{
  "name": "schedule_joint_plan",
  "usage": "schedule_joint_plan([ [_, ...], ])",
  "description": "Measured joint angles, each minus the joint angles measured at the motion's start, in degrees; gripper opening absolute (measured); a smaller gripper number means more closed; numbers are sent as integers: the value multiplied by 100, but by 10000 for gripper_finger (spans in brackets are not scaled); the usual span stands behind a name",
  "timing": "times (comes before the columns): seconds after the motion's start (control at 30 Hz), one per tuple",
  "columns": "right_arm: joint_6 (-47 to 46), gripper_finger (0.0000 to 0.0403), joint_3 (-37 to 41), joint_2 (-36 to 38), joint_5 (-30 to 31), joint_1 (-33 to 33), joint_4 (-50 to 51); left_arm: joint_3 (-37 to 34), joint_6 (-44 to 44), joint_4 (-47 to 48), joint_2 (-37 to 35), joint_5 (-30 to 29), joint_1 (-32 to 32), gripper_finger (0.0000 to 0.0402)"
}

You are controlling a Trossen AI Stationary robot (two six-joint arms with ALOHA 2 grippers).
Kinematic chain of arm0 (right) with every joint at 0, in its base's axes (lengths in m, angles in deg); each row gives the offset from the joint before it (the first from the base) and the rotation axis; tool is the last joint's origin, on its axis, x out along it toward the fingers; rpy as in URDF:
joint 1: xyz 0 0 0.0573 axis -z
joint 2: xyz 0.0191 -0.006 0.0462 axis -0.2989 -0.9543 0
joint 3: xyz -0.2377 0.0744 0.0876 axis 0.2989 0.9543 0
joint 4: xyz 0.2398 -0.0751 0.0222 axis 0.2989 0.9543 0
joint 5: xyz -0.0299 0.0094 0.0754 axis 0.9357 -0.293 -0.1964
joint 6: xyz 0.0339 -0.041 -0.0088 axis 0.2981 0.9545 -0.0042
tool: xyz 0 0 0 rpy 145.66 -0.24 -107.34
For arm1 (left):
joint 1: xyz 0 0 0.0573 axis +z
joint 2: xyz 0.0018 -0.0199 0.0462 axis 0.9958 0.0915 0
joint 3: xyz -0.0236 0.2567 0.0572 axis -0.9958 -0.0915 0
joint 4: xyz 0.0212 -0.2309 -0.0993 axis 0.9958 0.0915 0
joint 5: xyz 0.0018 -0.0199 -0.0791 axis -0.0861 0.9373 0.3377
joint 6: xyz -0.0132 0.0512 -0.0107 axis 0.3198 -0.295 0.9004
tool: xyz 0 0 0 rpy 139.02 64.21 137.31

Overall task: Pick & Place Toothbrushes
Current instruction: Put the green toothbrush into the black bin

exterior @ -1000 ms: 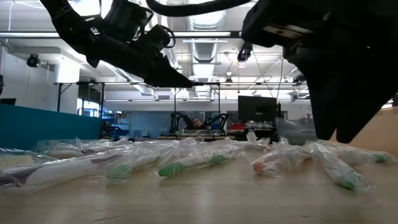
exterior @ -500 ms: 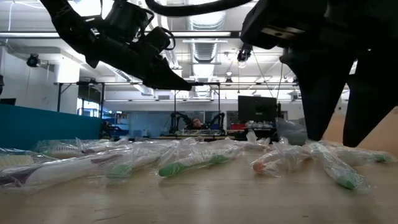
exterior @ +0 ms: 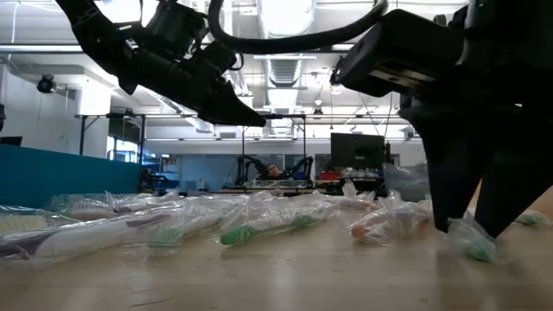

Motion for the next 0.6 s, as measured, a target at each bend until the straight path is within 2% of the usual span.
schedule_joint_plan([
  [0.47,64,30,67,25,-165,-1,15,0,0,31,0,0,0,74],
  [0.6,237,18,-83,84,-291,0,-96,0,6,33,0,-2,0,74],
])
